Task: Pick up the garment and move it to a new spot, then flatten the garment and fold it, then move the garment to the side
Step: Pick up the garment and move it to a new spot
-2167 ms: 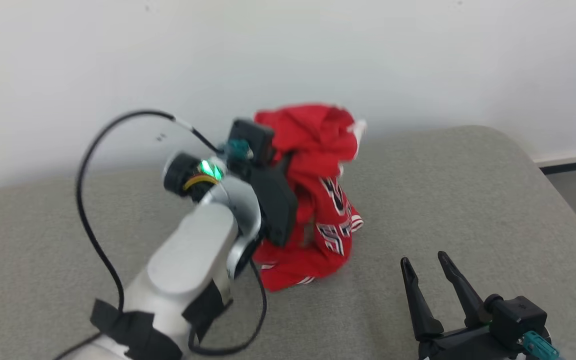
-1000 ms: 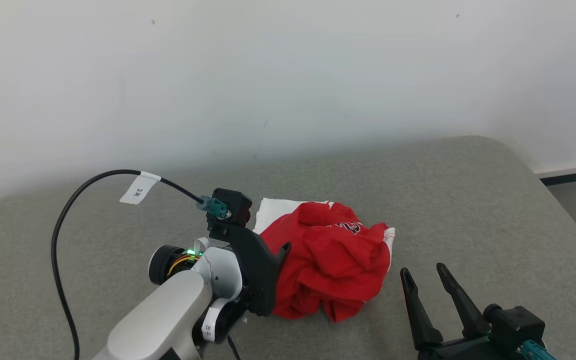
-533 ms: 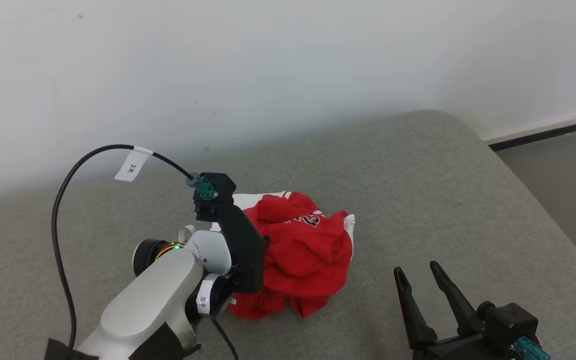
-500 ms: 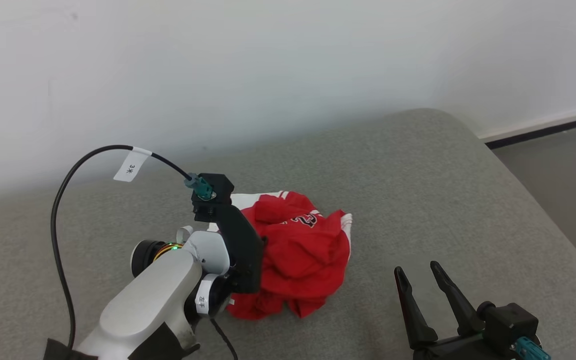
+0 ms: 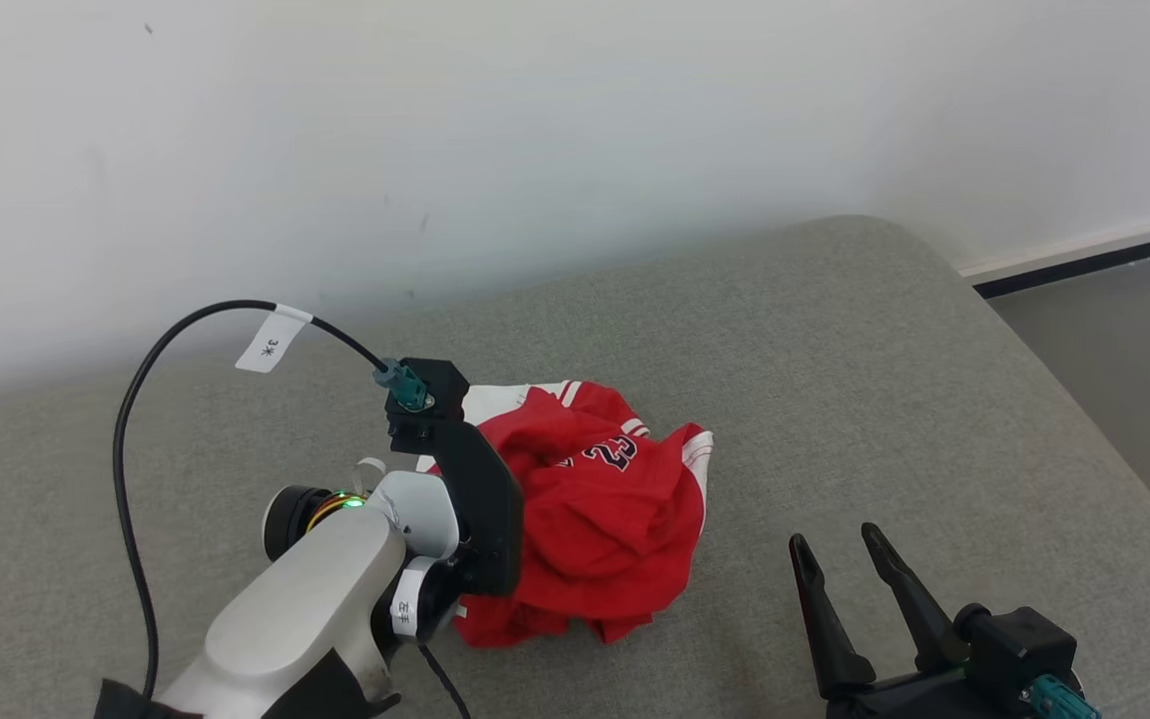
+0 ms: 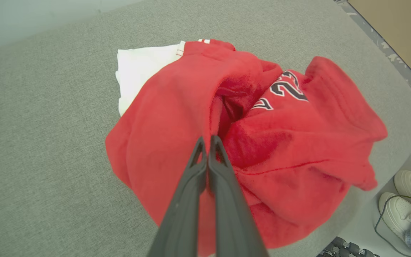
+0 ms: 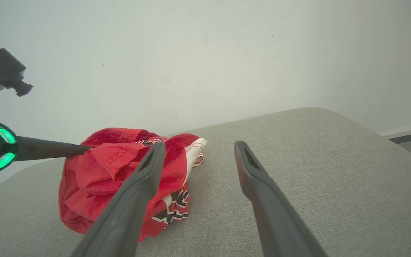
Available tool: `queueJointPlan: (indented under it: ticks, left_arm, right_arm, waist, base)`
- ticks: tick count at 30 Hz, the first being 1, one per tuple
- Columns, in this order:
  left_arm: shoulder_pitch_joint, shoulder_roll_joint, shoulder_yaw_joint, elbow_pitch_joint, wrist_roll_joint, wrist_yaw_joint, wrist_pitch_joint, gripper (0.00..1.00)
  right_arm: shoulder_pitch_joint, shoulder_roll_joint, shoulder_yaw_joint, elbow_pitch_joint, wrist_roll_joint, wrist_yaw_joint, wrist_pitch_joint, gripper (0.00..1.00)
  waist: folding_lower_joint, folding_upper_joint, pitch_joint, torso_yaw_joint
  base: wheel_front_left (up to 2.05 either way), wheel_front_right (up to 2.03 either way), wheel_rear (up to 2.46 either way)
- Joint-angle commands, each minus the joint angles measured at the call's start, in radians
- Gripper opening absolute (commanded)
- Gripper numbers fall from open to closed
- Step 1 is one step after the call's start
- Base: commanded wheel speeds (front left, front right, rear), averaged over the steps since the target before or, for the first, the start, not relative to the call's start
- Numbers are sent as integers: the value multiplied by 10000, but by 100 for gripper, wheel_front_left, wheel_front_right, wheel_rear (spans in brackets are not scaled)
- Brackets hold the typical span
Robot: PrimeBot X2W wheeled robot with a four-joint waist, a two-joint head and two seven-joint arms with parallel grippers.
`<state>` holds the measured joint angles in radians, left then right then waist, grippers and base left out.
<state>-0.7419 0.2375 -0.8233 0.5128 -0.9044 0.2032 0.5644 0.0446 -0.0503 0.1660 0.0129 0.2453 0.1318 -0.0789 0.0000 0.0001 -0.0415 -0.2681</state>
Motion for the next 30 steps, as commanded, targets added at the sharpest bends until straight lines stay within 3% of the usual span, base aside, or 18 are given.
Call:
queueJointPlan:
  ticks: [1,6,12,21,30]
  left_arm:
    - [-79,-12,17,-27,130,-9,-73,0]
    - [-295,11,117,-189,238,23,-401,0]
    - [-487,40,335,-613,76,-179,-736,0]
    - [-900,941,861,-1267,244,-36,-1070,0]
    - [-1663,2058,1530,-1016,343,-308,-1355,0]
  right_arm:
    - [95,0,-22,-1,26,-21,-11,100]
    - [158,0,-129,-54,25,-21,-53,100]
    - [361,1,-264,-102,90,-21,-120,100]
    - [330,1,-62,79,410,-21,-386,100]
    - [132,1,265,485,760,-21,-818,100]
  waist:
    - [0,-1,-85,166]
    - [0,-1,-205,705]
    - [0,-1,-353,1956]
    - [0,-1,-457,4233]
    - [0,-1,-338,5213]
  base:
    - [0,0,0]
    - [0,0,0]
    - [0,0,0]
    - [0,0,0]
    - [0,0,0]
